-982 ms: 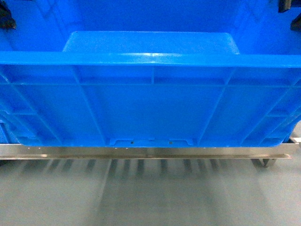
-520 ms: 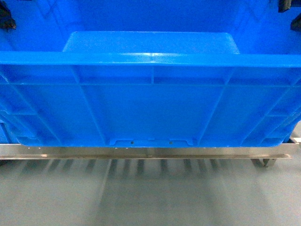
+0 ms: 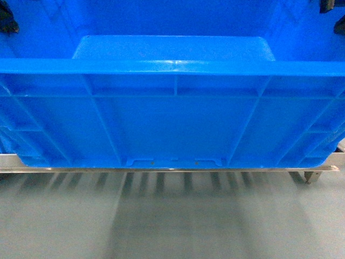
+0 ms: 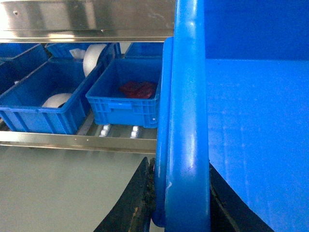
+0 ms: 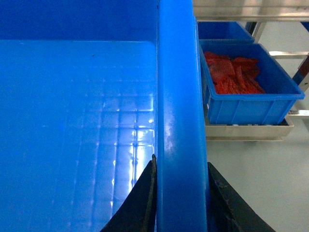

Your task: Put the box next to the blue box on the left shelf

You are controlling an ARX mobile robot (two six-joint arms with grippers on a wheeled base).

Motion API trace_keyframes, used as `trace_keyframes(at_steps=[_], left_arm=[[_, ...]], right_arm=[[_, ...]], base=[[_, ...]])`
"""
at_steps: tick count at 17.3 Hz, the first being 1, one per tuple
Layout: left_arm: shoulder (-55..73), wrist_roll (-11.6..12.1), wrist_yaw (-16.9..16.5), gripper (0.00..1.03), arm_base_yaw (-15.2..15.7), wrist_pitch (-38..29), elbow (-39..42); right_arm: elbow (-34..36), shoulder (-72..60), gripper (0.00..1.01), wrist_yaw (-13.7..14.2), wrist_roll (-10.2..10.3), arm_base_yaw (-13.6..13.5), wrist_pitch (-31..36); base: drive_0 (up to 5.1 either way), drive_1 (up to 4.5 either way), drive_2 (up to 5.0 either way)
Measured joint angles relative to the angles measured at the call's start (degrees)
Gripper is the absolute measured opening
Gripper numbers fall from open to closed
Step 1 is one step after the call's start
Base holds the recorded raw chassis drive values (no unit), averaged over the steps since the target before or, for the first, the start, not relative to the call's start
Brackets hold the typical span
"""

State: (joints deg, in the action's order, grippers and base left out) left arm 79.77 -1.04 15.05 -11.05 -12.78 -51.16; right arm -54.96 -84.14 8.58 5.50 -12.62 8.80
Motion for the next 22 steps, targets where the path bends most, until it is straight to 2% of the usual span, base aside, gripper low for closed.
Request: trace_keyframes(at_steps=[22], left_arm=[[0.00,-0.02,0.07,0.20,0.00,0.13,0.00]], right_arm=[[0.00,-0.02,0.21,-0.13,0.00,0.00,-0.17]], base=[[0.0,0.00,0.0]])
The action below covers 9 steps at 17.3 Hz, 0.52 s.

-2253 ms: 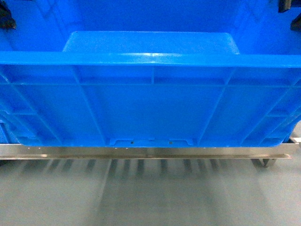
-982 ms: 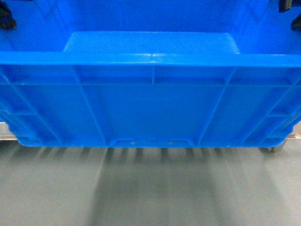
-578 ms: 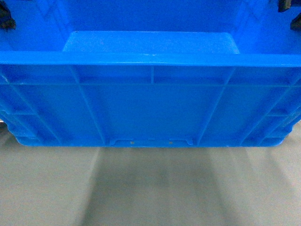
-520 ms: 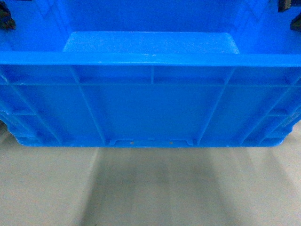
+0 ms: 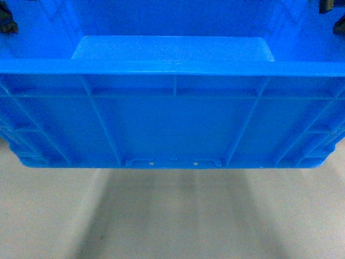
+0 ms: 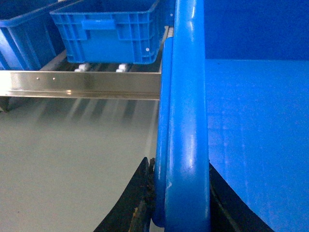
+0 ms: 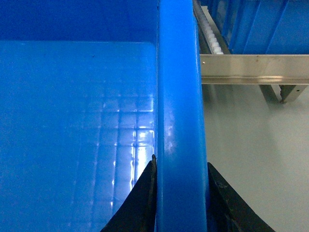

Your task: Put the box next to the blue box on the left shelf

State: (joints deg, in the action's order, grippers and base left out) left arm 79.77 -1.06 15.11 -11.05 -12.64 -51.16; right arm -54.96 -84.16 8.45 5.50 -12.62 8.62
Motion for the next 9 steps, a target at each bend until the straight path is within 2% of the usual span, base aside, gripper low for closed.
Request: trace_keyframes(at_steps=[9], left_arm=[[0.02,0.00,-0.02,0.20,0.00,-0.09,0.09]], right_arm=[[0.09,-0.02,0.21,0.02,-0.02,0.00,0.20]], base=[[0.0,0.00,0.0]])
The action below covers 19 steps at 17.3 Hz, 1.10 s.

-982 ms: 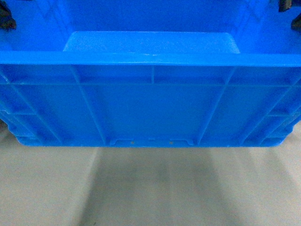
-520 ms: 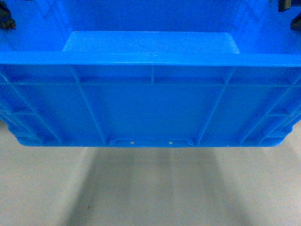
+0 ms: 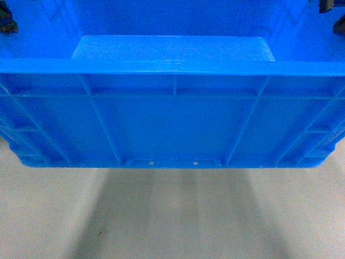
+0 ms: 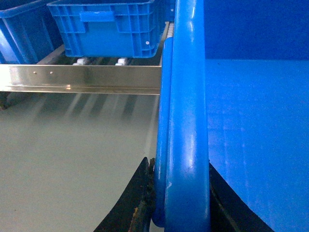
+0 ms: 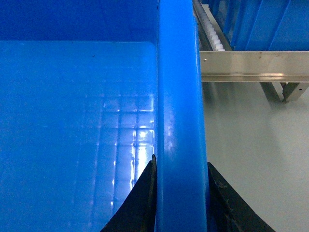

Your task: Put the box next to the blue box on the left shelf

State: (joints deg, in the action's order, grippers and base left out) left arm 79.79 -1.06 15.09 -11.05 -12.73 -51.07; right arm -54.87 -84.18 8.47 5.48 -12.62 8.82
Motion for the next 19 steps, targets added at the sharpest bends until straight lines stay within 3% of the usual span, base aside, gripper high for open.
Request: trace_keyframes(at_steps=[6,12,16,19], left_arm=[[-0.13,-0.02,0.02,0.20,0.00,-0.07,0.00],[-0.13,0.00,0.04,0.20,0.00,0.00,0.00],[-0.13,0.00,0.15,0.20,0.00,0.04,0.00],[-0.13,0.02,0.00,0.20,-0.04,0.02,0.00]], right_arm=[[0.00,0.07,0.21,0.00,0.00,0.00,0.09],[0.00,0.04,0.21,-0.09,-0.02,0.00,0.11],[0.00,0.02,0.21,-0.13,-0.02,0.00,0.07],[0.00,0.04,0.21,0.11,0.00,0.00,-0.11]], base=[[0.0,0.00,0.0],[0.1,4.15,-4.0],[3.5,1.17,-4.9],[0.2,4.26,-3.9]])
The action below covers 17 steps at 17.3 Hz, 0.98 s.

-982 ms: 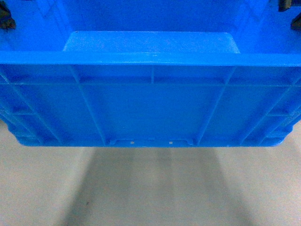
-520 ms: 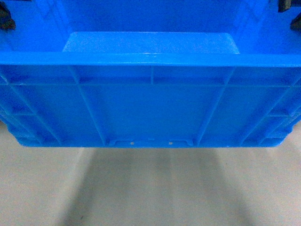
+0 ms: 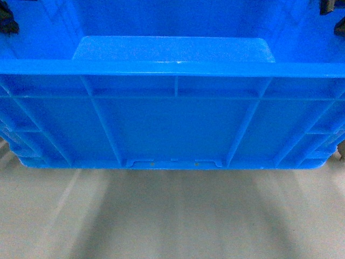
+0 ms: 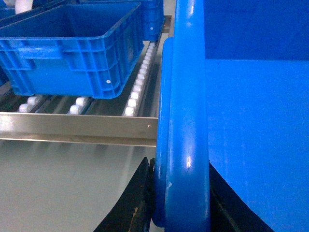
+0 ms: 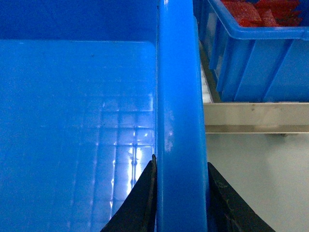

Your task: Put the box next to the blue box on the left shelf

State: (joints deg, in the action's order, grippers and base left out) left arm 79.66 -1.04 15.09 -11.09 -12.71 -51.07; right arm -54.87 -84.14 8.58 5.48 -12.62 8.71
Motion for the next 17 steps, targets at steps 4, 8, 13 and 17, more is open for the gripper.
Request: trace_keyframes(at_steps=[4,8,13,17], left_arm=[[0.00,-0.02,0.02,0.20,0.00,-0.02,0.00],[0.02,-0.07,0.07,0.20,0.00,-0.13,0.00],[-0.02,-0.02,-0.02,0.20,0.00,-0.13,0.00],[0.04,-0.02,-0.04,0.20,0.00,-0.07,0.00]], right_arm=[[0.00,0.00,0.21,-0.02,0.00,0.00,0.07],[-0.02,0.00,0.21,-0.20,-0.07,0.00,0.44],[-0.02,0.00,0.21,-0.04,-0.04,0.00,0.37],[0.00,0.09,0.21,-0.02,-0.13,0.00,0.04]], base=[[0.3,4.48,-3.8],[0.3,4.48,-3.8],[0.2,4.30,-4.0],[0.1,4.24,-4.0]])
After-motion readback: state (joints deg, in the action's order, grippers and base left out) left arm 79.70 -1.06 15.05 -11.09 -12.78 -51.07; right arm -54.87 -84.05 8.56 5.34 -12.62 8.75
